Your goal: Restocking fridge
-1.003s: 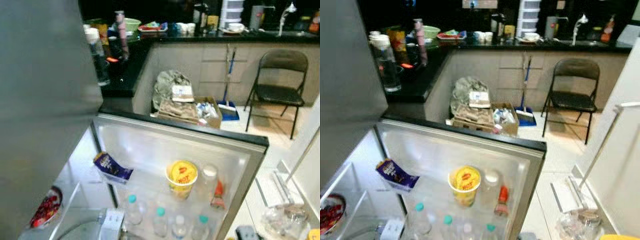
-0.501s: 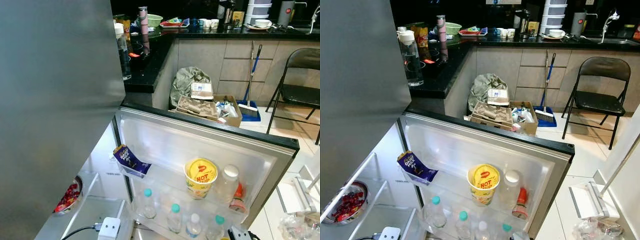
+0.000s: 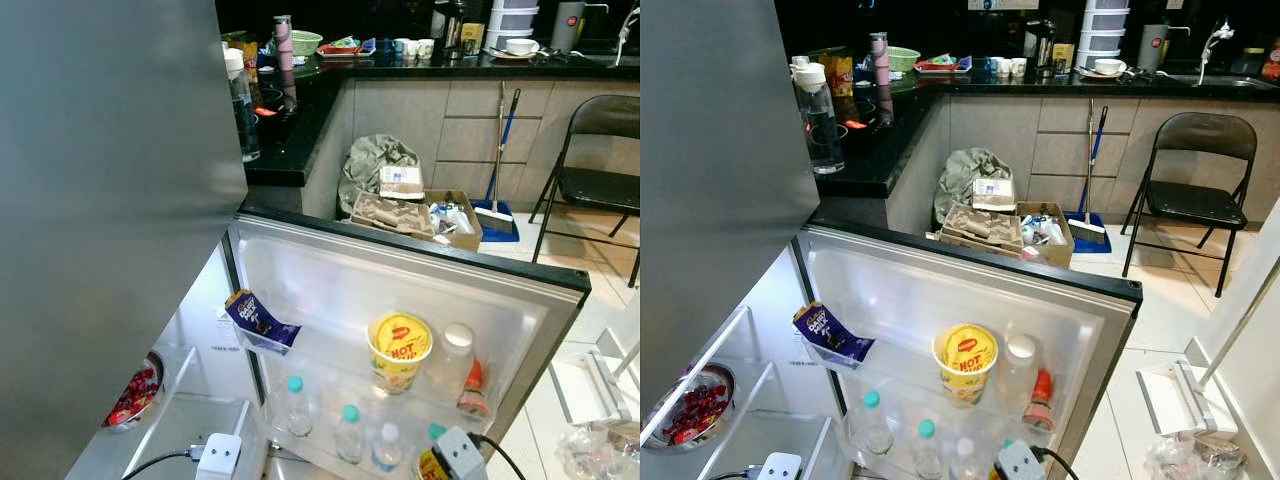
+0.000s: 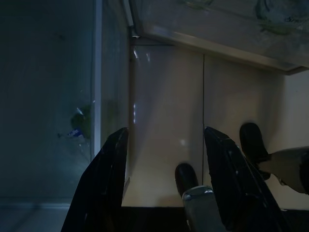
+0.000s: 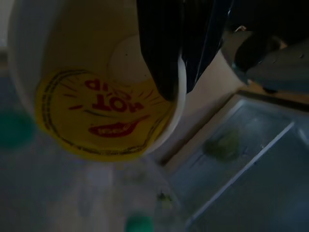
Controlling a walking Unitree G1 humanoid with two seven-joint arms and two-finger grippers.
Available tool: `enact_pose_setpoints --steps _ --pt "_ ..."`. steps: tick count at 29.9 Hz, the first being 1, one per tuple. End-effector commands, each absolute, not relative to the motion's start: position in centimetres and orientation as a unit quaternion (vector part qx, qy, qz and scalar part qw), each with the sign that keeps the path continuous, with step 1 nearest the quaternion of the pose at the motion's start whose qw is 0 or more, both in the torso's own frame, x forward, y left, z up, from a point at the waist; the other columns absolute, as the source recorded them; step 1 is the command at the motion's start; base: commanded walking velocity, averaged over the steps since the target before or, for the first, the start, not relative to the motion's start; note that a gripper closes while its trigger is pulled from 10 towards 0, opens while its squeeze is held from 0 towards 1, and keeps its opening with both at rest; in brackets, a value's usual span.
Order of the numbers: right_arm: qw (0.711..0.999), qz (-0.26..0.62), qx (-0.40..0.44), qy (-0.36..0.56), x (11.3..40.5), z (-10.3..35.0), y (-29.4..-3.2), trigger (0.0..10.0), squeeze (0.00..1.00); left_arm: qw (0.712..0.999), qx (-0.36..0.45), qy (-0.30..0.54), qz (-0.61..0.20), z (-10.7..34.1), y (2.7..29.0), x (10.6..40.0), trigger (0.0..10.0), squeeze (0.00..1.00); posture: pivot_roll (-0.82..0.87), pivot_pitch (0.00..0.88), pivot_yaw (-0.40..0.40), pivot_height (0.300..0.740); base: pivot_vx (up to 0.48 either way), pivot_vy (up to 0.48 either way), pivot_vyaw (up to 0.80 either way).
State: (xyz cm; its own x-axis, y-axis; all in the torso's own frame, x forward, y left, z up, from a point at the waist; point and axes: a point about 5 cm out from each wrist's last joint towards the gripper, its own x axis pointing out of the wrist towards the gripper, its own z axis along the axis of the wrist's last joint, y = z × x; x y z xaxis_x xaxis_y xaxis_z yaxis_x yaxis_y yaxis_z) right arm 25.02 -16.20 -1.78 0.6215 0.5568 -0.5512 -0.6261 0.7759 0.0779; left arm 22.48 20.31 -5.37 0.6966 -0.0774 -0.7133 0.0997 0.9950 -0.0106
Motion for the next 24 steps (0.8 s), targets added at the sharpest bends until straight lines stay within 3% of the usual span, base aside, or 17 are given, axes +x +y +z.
enact_pose_setpoints --steps 1,7,16,21,24 --pt "0.893 0.359 -0.08 0.258 25.8 -0.8 -15.1 10.0 0.0 0.918 0.023 0.393 -0.059 -5.6 20.3 22.1 10.0 0.0 -0.12 0.101 0.034 0.74 0.0 0.0 0.0" --pt "0.885 0.373 -0.096 0.261 25.8 -0.8 -14.6 10.0 0.0 0.912 0.028 0.405 -0.057 -5.9 20.3 21.7 10.0 0.0 -0.12 0.098 0.03 0.74 0.0 0.0 0.0" --pt "0.885 0.337 -0.097 0.305 23.2 -3.2 -15.8 10.0 0.0 0.909 0.029 0.41 -0.061 -6.2 20.1 21.2 10.0 0.0 -0.12 0.105 0.022 0.74 0.0 0.0 0.0" --pt "0.934 0.157 -0.037 0.318 22.9 -4.1 -18.7 10.0 0.0 0.908 0.027 0.414 -0.065 -6.4 20.1 21.0 10.0 0.0 -0.12 0.11 0.035 0.74 0.0 0.0 0.0" --pt "0.942 0.072 0.03 0.325 22.6 -4.4 -19.9 10.0 0.0 0.91 0.018 0.41 -0.065 -6.2 20.1 21.3 10.0 0.0 -0.12 0.113 0.041 0.74 0.0 0.0 0.0"
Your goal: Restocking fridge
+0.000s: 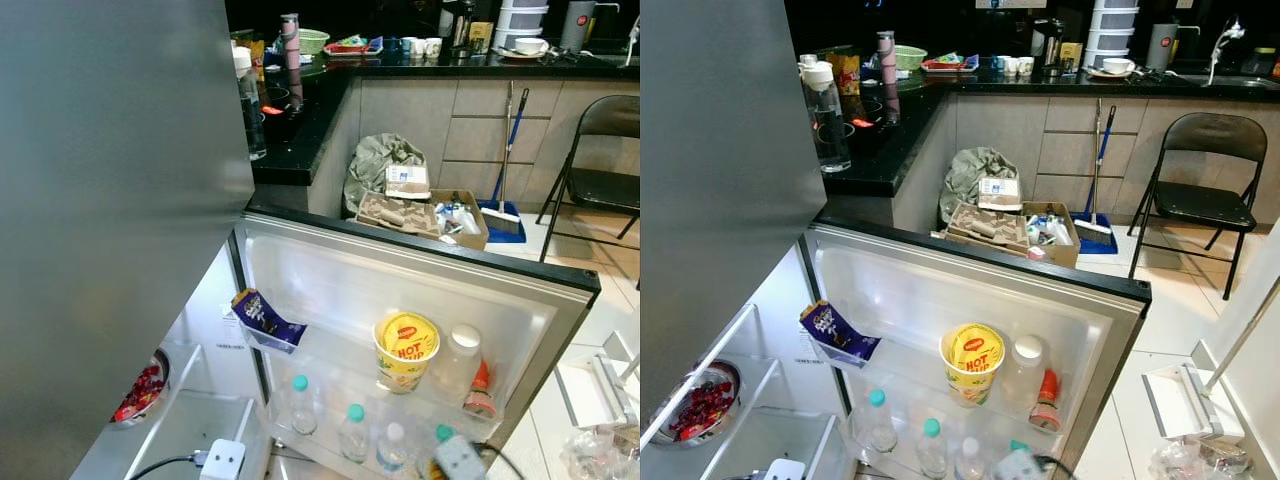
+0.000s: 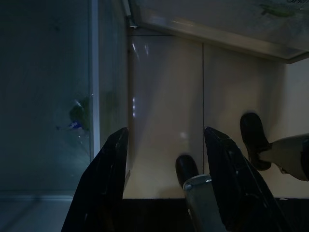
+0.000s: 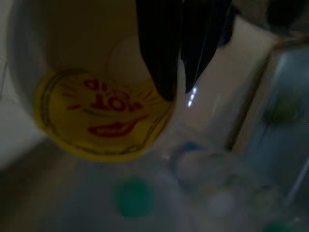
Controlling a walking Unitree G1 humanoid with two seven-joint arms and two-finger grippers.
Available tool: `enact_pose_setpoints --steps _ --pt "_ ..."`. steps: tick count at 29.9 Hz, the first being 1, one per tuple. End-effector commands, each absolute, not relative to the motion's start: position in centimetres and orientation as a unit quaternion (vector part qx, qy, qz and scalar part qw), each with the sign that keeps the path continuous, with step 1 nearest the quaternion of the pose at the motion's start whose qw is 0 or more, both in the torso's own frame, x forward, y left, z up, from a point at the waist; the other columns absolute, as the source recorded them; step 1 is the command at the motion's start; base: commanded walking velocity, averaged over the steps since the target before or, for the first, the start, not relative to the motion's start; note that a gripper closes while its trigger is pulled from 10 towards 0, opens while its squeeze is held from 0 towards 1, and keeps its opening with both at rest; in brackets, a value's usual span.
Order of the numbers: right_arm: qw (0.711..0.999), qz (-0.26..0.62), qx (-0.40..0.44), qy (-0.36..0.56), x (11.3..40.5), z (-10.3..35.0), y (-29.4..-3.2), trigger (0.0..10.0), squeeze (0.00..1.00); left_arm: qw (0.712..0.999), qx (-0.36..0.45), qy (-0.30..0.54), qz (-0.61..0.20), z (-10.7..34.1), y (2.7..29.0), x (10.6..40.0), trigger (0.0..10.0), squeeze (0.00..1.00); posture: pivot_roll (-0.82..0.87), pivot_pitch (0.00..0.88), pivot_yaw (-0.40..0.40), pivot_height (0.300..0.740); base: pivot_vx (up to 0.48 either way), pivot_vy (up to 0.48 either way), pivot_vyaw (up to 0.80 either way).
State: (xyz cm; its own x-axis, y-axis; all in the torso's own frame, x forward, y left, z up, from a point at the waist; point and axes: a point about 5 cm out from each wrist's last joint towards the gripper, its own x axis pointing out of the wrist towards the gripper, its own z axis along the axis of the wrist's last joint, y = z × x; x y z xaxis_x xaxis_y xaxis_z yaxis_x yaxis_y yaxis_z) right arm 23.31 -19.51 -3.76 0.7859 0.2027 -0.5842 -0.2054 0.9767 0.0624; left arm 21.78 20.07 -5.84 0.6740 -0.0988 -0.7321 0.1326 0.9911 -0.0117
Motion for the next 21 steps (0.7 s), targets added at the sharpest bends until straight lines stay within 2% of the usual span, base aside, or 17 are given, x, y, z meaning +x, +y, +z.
enact_pose_setpoints --steps 1,8,21 --pt "0.942 0.053 0.048 0.327 22.44 -4.53 -20.2 10.0 0.0 0.91 0.016 0.409 -0.064 -6.12 20.16 21.35 10.0 0.0 -0.12 0.115 0.045 0.74 0.0 0.0 0.0" --pt "0.941 0.035 0.056 0.333 21.85 -4.98 -20.22 10.0 0.0 0.913 0.009 0.404 -0.065 -5.94 20.26 21.57 10.0 0.0 -0.12 0.119 0.049 0.74 0.0 0.0 0.0" --pt "0.942 0.036 0.063 0.328 22.29 -4.8 -19.61 10.0 0.0 0.913 0.002 0.402 -0.064 -6.03 20.13 21.4 10.0 0.0 -0.12 0.119 0.043 0.74 0.0 -0.321 0.0"
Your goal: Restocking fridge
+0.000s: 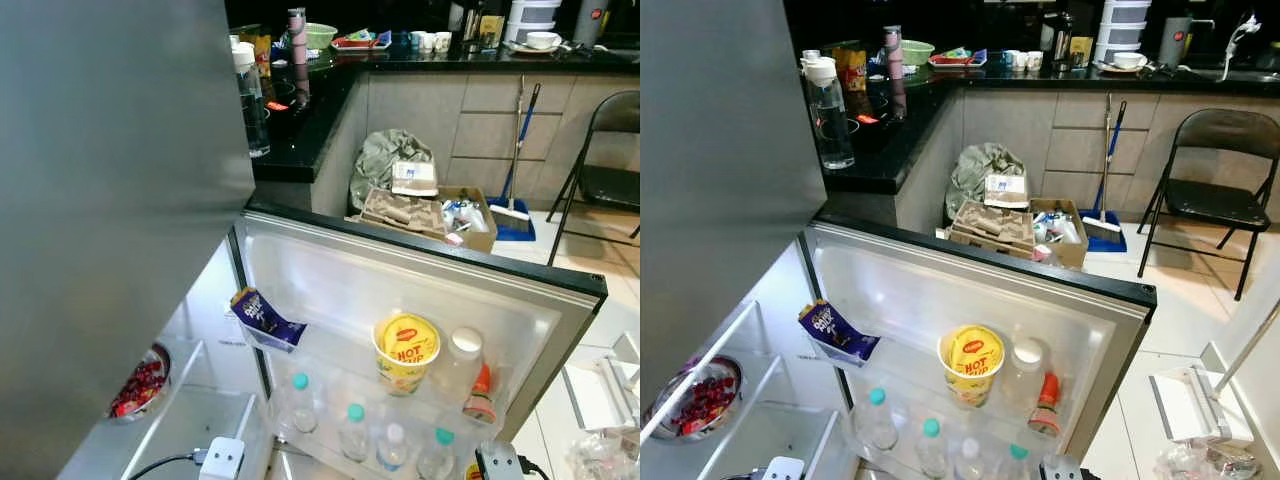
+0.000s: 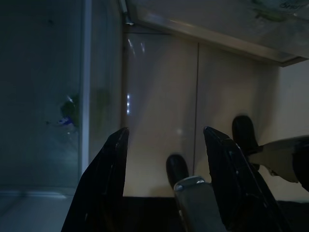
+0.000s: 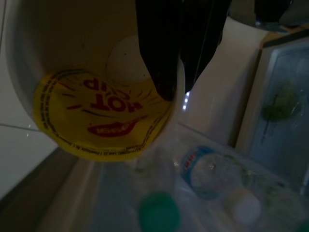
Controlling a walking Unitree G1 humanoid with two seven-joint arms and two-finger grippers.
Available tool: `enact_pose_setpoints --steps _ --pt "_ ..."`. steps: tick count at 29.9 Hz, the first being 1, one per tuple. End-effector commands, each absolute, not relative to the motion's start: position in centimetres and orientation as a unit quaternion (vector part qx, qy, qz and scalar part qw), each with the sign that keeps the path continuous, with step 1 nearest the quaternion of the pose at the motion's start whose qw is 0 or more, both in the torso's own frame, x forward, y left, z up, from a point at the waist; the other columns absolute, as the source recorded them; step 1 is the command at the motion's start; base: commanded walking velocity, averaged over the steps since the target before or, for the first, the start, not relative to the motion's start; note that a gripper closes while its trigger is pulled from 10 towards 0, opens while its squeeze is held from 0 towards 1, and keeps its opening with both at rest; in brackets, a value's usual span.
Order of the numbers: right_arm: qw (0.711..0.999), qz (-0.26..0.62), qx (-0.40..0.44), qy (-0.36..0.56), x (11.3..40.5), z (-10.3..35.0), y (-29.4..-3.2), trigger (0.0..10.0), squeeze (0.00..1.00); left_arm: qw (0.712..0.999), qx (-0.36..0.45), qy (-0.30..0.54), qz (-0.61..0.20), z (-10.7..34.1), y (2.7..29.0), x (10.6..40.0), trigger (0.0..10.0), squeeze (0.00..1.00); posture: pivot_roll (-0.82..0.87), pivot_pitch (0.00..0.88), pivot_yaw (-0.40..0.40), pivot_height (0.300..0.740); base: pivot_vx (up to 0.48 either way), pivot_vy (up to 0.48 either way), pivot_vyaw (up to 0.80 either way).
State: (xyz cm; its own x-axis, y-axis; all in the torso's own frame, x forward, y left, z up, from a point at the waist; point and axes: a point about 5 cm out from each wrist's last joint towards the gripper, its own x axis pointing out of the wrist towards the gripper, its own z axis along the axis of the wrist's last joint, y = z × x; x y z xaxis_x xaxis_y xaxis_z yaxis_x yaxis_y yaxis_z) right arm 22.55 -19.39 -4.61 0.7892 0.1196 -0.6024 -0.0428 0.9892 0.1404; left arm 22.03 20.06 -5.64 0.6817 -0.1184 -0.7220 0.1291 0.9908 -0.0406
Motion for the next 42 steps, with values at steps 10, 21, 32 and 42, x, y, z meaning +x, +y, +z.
enact_pose_setpoints --steps 10,21,32,42 --pt "0.942 0.042 0.06 0.328 22.3 -4.8 -19.5 10.0 0.0 0.913 0.001 0.406 -0.043 -6.1 20.7 21.2 10.0 0.0 -0.12 0.111 0.041 0.74 0.0 -0.032 0.0" --pt "0.909 0.005 -0.011 0.418 19.8 -6.7 -21.2 10.0 0.0 0.914 0.003 0.404 -0.038 -6.1 20.9 21.1 10.0 0.0 -0.12 0.116 0.032 0.74 0.0 0.0 0.0" --pt "0.86 -0.066 -0.06 0.503 16.4 -8.0 -24.5 10.0 0.0 0.915 0.007 0.402 -0.035 -6.0 21.0 21.3 10.0 0.0 -0.12 0.128 0.034 0.74 0.0 0.0 0.0" --pt "0.865 -0.108 -0.058 0.486 17.9 -7.5 -24.6 10.0 0.0 0.916 -0.005 0.401 -0.033 -6.1 20.6 21.3 10.0 0.0 -0.12 0.128 0.035 0.74 0.0 -0.095 0.0"
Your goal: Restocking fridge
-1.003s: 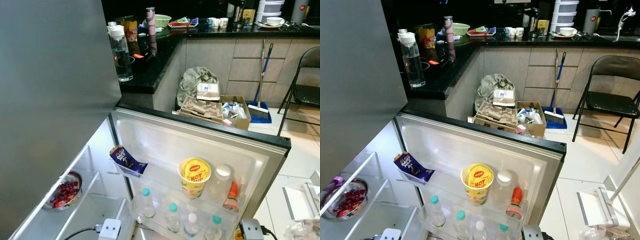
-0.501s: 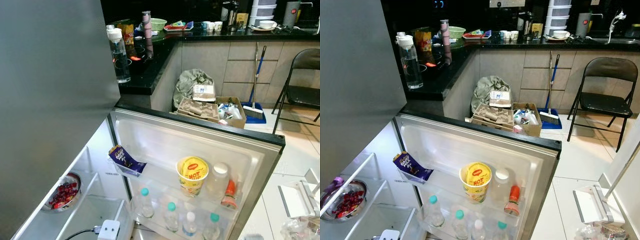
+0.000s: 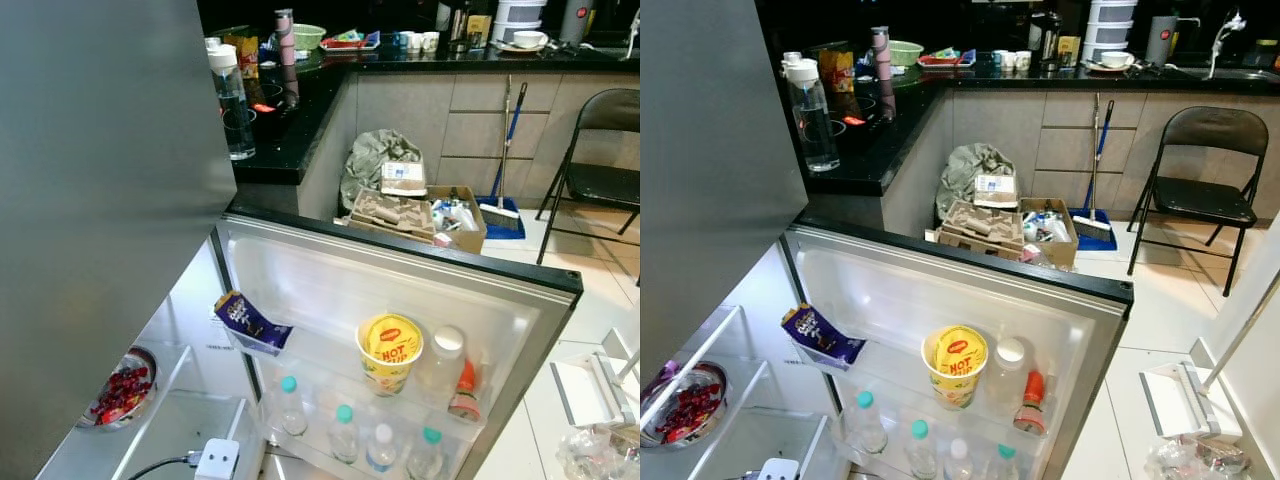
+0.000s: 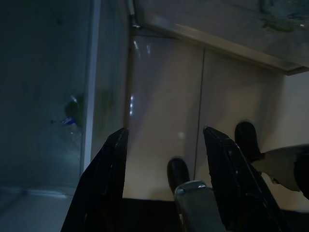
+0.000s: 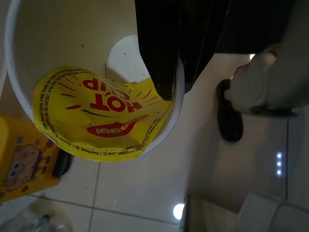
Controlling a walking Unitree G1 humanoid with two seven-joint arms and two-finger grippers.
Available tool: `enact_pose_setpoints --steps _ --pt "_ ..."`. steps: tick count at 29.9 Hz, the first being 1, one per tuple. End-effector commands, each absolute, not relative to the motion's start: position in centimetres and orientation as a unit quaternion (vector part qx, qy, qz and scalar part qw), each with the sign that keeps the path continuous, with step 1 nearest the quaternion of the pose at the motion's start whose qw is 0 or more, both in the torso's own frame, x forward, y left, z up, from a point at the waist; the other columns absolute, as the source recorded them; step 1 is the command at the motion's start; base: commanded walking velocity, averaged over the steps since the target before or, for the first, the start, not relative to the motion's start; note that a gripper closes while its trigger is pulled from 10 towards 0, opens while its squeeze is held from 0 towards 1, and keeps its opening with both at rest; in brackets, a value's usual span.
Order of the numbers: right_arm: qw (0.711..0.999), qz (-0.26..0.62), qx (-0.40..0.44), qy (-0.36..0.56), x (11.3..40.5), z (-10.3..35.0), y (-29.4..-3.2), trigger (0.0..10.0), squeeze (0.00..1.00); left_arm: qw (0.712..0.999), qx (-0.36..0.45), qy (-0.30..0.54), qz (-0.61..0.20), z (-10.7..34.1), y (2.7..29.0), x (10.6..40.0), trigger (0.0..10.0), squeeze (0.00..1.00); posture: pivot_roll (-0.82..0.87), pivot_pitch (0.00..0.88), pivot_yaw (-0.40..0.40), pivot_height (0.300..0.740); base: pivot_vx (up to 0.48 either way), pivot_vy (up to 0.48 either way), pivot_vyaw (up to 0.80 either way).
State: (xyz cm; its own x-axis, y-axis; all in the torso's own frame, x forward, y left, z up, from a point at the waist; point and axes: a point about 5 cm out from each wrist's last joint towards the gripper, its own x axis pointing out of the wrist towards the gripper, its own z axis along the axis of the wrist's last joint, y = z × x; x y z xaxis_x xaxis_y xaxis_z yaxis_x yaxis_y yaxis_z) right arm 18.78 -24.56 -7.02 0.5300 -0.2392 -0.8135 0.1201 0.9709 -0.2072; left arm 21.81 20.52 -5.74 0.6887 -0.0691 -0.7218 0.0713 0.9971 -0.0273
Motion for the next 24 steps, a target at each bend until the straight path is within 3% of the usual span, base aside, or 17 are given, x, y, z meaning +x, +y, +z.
enact_pose_setpoints --steps 1,20,24 --pt "0.866 -0.106 -0.057 0.486 17.86 -7.56 -24.33 10.0 0.0 0.916 -0.007 0.399 -0.033 -6.05 20.46 21.34 10.0 0.0 -0.12 0.129 0.034 0.74 0.0 -0.398 0.0" --pt "0.866 -0.107 -0.056 0.485 18.01 -7.63 -23.92 10.0 0.0 0.917 -0.018 0.397 -0.031 -6.0 20.16 21.51 10.0 0.0 -0.13 0.132 0.035 0.74 0.0 -0.419 0.0" --pt "0.867 -0.107 -0.056 0.484 18.06 -7.6 -23.94 10.0 0.0 0.918 -0.021 0.396 -0.023 -5.97 20.3 21.54 10.0 0.0 -0.13 0.134 0.034 0.74 0.0 -0.156 0.0"
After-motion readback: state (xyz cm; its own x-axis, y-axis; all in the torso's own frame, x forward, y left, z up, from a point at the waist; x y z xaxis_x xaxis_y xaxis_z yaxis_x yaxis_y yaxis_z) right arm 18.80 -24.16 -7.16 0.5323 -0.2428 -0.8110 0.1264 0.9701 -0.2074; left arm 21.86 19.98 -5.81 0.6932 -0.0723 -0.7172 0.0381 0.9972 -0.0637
